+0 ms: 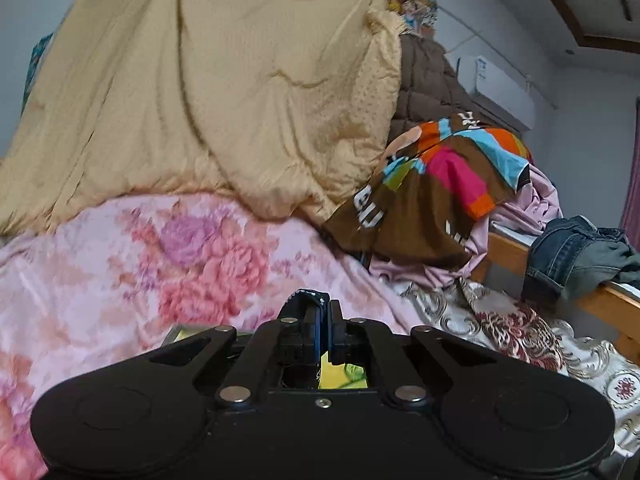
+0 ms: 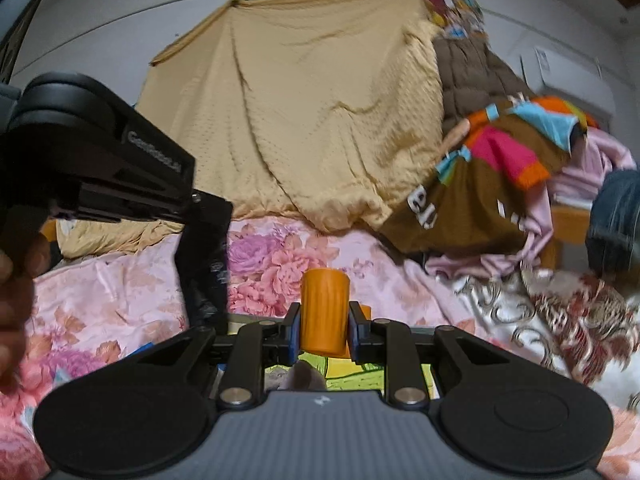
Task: Organize soft objects
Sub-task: 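Lift the black strap and orange cup with both tools over the tray, then open both tools to drop the strap and cup into the tray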
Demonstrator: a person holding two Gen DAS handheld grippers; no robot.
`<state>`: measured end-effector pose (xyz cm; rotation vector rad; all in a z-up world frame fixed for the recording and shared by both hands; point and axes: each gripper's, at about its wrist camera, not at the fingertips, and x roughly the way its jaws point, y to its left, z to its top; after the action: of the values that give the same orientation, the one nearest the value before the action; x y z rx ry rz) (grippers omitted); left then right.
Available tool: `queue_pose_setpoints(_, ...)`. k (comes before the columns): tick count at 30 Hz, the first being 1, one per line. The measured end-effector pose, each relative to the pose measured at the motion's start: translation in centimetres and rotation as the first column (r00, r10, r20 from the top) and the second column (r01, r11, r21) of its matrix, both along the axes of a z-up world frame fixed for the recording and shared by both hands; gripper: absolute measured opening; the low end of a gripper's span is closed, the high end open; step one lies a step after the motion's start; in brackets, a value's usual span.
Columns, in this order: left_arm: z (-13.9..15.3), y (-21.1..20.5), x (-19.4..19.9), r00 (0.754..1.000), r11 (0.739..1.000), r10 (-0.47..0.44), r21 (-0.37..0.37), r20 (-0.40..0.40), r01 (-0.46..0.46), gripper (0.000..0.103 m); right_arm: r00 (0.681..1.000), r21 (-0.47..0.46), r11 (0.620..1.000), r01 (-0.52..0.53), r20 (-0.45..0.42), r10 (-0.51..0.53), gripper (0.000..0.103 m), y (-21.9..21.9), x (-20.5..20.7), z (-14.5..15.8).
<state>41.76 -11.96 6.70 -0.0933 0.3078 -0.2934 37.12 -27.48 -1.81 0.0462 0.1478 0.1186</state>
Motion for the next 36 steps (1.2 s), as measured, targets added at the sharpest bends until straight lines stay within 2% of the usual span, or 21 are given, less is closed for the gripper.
queue_pose_setpoints(7, -1.6, -2.1, 2.2, 1.000, 1.000, -0.004, -0.023, -0.015, 0.003, 0.002, 0.998, 0.051, 0.999, 0.017, -0.057, -0.015, 0.025, -1.1, 1.1, -0.7)
queue_pose_setpoints(12, -4.1, -1.7, 3.2, 0.994, 0.998, 0.017, -0.060, -0.104, -0.023, 0.003, 0.995, 0.081, 0.996, 0.023, -0.100, -0.015, 0.026, -1.6, 1.7, -1.3)
queue_pose_setpoints(20, -7.4, -0.2, 4.2, 0.975, 0.996, 0.048, -0.061, -0.217, -0.062, 0.003, 0.988, 0.109, 0.994, 0.011, -0.152, 0.006, 0.030, -1.8, 2.3, -1.8)
queue_pose_setpoints(36, -11.0, 0.3, 4.4, 0.949, 0.999, 0.038, -0.003, -0.314, -0.041, 0.005, 0.971, 0.043, 0.999, 0.011, -0.240, -0.001, 0.032, -0.7, 3.3, -2.7)
